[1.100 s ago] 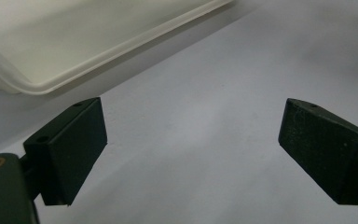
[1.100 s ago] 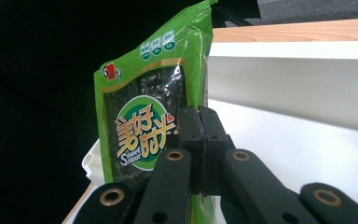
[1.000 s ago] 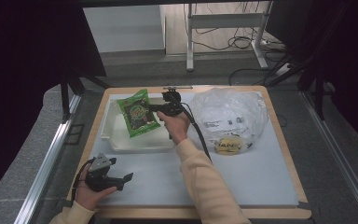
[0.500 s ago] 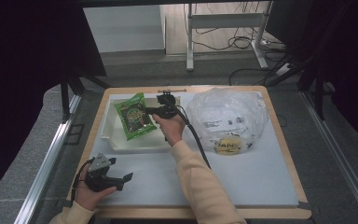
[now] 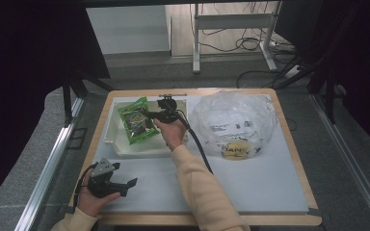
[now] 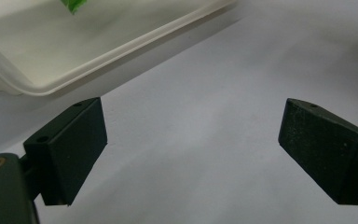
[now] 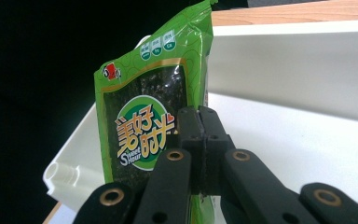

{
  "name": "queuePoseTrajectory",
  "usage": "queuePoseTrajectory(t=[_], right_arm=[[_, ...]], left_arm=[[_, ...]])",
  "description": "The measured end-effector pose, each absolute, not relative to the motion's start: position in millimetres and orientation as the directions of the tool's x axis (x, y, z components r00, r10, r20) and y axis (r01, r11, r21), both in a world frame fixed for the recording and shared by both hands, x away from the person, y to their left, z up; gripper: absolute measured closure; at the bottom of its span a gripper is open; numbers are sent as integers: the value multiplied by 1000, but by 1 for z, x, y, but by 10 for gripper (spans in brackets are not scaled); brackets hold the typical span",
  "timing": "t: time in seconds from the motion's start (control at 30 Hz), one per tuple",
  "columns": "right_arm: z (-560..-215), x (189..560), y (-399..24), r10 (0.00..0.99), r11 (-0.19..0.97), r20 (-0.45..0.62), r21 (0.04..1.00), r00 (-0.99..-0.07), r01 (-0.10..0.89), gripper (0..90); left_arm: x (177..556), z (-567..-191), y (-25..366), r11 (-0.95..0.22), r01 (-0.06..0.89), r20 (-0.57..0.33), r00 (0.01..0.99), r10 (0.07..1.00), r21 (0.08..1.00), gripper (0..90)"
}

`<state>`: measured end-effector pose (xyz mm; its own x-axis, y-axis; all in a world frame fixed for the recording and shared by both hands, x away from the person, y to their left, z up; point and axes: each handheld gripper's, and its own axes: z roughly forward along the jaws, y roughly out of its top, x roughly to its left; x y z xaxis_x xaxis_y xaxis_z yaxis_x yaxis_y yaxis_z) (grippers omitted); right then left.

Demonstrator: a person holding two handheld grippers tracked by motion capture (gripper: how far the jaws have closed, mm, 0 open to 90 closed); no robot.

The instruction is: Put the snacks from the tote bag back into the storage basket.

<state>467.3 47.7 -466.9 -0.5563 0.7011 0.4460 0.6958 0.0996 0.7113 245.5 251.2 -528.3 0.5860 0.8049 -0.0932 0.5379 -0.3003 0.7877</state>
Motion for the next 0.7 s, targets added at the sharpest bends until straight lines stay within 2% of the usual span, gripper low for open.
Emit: queuePoseTrajectory(t=[0.6, 0.67, 0.7], right_arm=[[-493, 471, 71, 767, 142, 382, 682, -515, 717, 891], [-497, 470, 73, 768, 156, 382, 667, -514, 728, 864], [-499, 470, 75, 761, 173, 390, 648, -519, 741, 820]], left_arm=[[245, -528, 252, -299, 536, -93, 586, 805, 789, 80], [245, -528, 252, -298, 536, -93, 586, 805, 790, 79], [245, -528, 252, -298, 536, -93, 586, 805, 790, 80]])
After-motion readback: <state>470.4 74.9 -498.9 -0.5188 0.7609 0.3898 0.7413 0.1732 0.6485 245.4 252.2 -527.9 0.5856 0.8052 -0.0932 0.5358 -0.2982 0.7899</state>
